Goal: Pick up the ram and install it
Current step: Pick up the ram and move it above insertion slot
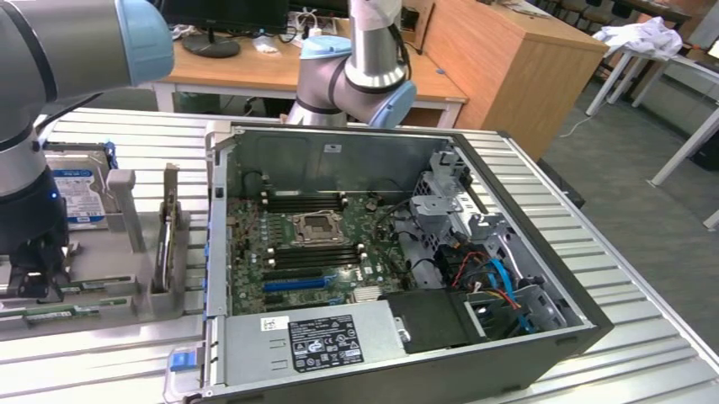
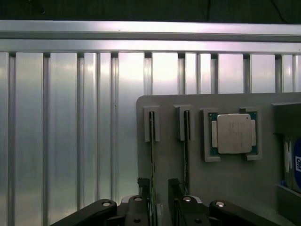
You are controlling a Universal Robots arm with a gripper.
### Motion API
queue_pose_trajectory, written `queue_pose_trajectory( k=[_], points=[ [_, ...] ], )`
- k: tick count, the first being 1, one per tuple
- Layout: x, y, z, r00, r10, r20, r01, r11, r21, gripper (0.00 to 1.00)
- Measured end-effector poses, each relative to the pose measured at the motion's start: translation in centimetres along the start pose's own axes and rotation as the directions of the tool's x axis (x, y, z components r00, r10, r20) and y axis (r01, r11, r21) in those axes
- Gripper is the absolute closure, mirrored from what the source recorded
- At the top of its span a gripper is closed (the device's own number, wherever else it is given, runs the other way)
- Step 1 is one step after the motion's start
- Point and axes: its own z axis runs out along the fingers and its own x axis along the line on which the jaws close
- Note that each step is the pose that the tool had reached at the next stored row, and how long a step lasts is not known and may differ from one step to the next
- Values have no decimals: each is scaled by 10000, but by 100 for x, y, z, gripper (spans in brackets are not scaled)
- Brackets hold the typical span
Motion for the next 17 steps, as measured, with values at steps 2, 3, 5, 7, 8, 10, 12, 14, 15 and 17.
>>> queue_pose_trajectory(
  k=[2, 3, 5, 7, 8, 10, 12, 14, 15, 17],
  points=[
    [6, 1, 0, 10000, 2, 2, -2, 10000, 0, 70],
    [6, 1, 0, 10000, 2, 2, -2, 10000, 0, 70],
    [6, 1, 5, 10000, 3, 3, -3, 10000, 0, 70],
    [7, 1, 31, 10000, 3, 1, -3, 10000, -1, 70],
    [8, 1, 46, 10000, 4, 2, -4, 10000, -1, 70],
    [9, 0, 77, 10000, 3, 2, -3, 10000, 0, 70],
    [10, -1, 107, 10000, 3, 1, -3, 10000, -1, 70],
    [11, -2, 136, 10000, 3, 2, -3, 10000, -1, 70],
    [12, -3, 182, 10000, 3, 2, -3, 10000, -1, 70],
    [13, -4, 215, 10000, 3, 2, -3, 10000, -1, 70]
  ],
)
